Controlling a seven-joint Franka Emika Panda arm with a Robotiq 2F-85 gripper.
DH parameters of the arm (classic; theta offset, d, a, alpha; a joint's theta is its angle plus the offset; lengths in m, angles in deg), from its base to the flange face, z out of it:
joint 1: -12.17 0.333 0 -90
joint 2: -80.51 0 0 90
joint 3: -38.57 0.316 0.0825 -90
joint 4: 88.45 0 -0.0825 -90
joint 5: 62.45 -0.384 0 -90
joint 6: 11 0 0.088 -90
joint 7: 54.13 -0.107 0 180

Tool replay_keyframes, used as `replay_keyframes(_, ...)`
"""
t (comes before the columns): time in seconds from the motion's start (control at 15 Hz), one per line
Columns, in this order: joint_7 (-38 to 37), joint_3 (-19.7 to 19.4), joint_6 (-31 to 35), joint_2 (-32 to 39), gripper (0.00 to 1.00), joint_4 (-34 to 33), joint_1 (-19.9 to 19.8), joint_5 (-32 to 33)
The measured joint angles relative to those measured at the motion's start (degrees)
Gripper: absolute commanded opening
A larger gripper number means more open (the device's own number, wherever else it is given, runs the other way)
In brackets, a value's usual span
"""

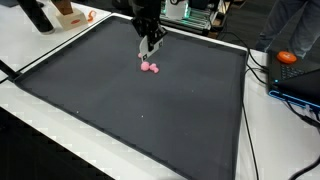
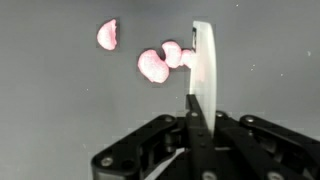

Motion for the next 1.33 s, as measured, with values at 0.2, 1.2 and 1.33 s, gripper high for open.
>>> replay_keyframes(0.2,-0.21,0.78,-5.14,1.05,0.01,-3.70,2.76,5.31)
replay_keyframes(1.2,0.14,3.24,-13.94,2.68,0.04,-10.45,7.43,13.99)
replay_keyframes(1.33,0.15,3.24,-13.95,2.68,0.04,-10.46,7.43,13.99)
